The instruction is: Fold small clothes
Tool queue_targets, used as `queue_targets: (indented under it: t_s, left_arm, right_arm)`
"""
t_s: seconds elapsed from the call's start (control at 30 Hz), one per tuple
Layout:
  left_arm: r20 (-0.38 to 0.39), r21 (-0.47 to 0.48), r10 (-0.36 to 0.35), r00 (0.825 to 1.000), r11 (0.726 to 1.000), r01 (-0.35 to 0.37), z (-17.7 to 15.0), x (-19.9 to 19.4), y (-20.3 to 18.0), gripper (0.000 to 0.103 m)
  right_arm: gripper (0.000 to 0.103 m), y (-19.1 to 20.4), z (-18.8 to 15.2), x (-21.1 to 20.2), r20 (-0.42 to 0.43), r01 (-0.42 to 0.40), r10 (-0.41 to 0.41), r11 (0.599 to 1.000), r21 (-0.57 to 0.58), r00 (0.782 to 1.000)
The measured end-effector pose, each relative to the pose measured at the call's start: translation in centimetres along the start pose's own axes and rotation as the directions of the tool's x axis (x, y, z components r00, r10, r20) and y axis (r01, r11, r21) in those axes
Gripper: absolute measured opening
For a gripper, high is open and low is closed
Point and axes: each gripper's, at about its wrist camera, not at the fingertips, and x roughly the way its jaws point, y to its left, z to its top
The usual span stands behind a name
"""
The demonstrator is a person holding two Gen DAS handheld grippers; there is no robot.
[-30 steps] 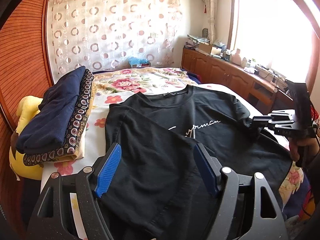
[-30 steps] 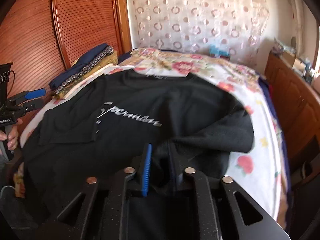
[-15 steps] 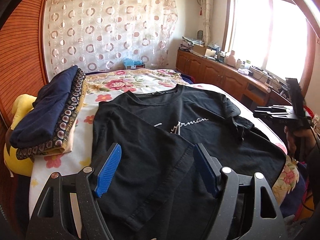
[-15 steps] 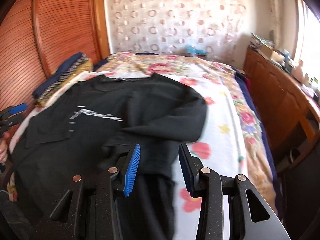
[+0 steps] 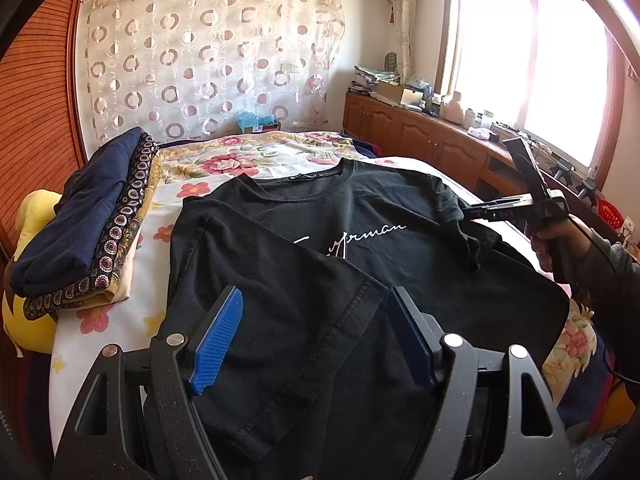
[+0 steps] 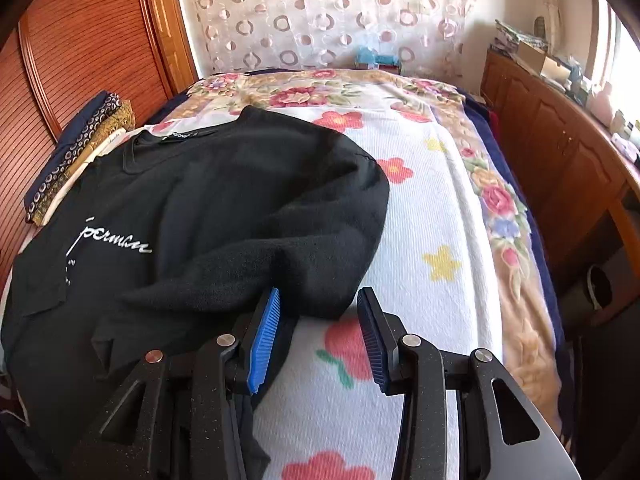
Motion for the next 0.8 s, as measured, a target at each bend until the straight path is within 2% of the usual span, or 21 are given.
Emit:
queue_targets:
  t_s: [0.07, 0.1, 0.13, 0.17, 0.23, 0.43, 0.63, 0.77, 0.8]
  left_arm:
    - [-0.003, -0.004, -0.001, 1.0, 1.0, 0.001, -0.1, 0.0, 0.1, 0.075]
    - [-0.004, -0.005, -0.001, 1.0, 1.0, 0.001, -0.1, 0.0, 0.1, 0.075]
    - [-0.004, -0.005, -0.001, 1.0, 1.0, 0.001, -0.2, 0.1, 0.1, 0.075]
    - [-0.005, -0.005, -0.001, 1.0, 1.0, 0.001, -0.2, 0.1, 0.1, 0.075]
    - [-0.008, -0.004, -0.001, 1.0, 1.0, 0.001, -0.2, 0.2, 0.0, 0.075]
    - [0.014, -0.016, 0.029, 0.999, 0.999, -0.029, -0.2, -0.2, 0.2, 0.075]
    - [0.011, -0.029, 0.031, 0.999, 0.999, -0.031, -0.5, -0.2, 0.8, 0.075]
    - [0.007, -0.039, 0.032, 0.999, 0.999, -0.032, -0.8, -0.2, 1.1, 0.075]
    - [0.005, -0.04, 0.033, 0.999, 0.999, -0.033, -0.9, -0.2, 1.1, 0.075]
  right_arm:
    - [0.04, 0.1, 0.0, -0.1, 0.014, -0.005, 0.005, 1.0, -0.002, 1.0]
    - [0.034, 0.2, 0.0, 0.0, 0.019, -0.009, 0.01, 1.0, -0.009, 1.0]
    - [0.018, 0.3, 0.0, 0.1, 0.024, -0.021, 0.022, 1.0, -0.015, 0.999]
    - [0.009, 0.5, 0.1, 0.1, 0.025, -0.037, 0.037, 0.999, -0.021, 0.999]
    - [0.007, 0.8, 0.5, 0.0, 0.047, -0.042, 0.044, 0.998, -0.036, 0.998]
    - [0.006, 4.2, 3.8, -1.6, 0.114, -0.129, 0.137, 0.989, -0.076, 0.984]
    - [0.007, 8.2, 5.6, 0.5, 0.114, -0.151, 0.165, 0.981, -0.123, 0.98]
    - [0.027, 8.6, 5.8, 1.6, 0.098, -0.172, 0.183, 0.979, -0.109, 0.978]
    - [0.03, 8.6, 5.8, 1.6, 0.107, -0.168, 0.18, 0.98, -0.11, 0.978]
